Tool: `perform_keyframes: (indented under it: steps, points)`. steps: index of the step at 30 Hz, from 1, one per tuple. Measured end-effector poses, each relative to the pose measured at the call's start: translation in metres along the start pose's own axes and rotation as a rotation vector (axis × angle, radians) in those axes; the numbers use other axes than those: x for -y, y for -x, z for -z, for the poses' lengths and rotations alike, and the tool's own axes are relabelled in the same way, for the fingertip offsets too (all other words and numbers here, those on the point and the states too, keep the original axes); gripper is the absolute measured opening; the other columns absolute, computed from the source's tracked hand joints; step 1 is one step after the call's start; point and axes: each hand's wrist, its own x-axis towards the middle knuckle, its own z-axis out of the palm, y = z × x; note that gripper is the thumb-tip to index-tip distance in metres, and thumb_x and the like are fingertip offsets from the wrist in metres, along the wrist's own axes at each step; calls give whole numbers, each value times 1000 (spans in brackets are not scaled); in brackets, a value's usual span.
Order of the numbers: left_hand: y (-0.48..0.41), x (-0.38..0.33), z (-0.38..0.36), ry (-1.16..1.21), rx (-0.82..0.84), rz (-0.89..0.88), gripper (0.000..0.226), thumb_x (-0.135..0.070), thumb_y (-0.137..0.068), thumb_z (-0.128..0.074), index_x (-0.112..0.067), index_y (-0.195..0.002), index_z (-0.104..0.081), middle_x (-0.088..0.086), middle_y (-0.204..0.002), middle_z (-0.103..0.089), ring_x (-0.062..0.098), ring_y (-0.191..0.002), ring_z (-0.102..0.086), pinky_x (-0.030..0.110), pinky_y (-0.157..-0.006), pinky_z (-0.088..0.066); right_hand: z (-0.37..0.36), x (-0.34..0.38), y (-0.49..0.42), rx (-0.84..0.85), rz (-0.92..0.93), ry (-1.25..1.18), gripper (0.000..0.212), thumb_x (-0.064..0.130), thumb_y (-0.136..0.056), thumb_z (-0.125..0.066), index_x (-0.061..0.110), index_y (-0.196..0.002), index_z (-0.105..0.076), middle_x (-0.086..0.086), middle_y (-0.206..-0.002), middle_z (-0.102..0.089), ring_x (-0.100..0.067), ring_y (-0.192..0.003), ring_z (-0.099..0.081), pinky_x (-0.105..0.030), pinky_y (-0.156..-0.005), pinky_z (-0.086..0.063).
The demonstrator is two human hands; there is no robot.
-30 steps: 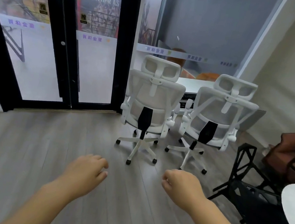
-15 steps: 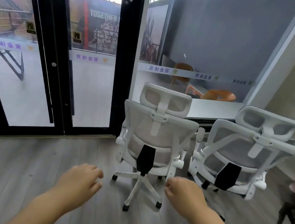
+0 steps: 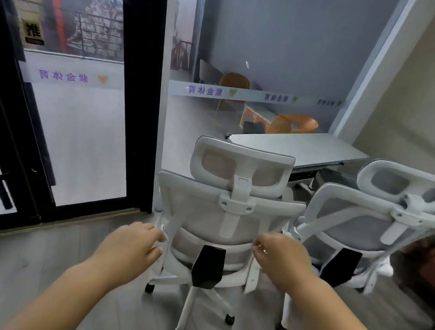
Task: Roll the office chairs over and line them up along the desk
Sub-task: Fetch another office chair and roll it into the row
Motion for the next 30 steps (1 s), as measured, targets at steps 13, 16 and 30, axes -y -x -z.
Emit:
perform_keyframes:
  steps: [13,16,30]
  points:
    - [-159,40,-35,-23,-50,-262,57,-35,-68,-55,-22,-123,-57,-3,-119,-61,13,-110,-40,31,-92,-45,-35,-22,-108,-127,-133,-3,52,35,-84,-60,18,-131,-48,0,-134,-47,-24,-123,-42,-36,-100,-33]
    - [-180,40,-38,42,-30,-259,59,-29,-80,-56,-19,-137,-43,-1,-135,-47,18,-126,-35,32,-106,-29,-40,-36,-124,-81,-161,25,58,50,-88,-53,19,-135,-43,1,-138,-43,-22,-129,-35,-35,-108,-25]
    - [-220,65,-71,-19,-137,-370,51,-27,-49,-80,-14,-93,-59,3,-85,-57,22,-75,-58,35,-70,-53,-73,-30,-139,-242,-119,-5,57,66,-85,-41,14,-105,-53,-1,-100,-51,-19,-92,-47,-29,-84,-40]
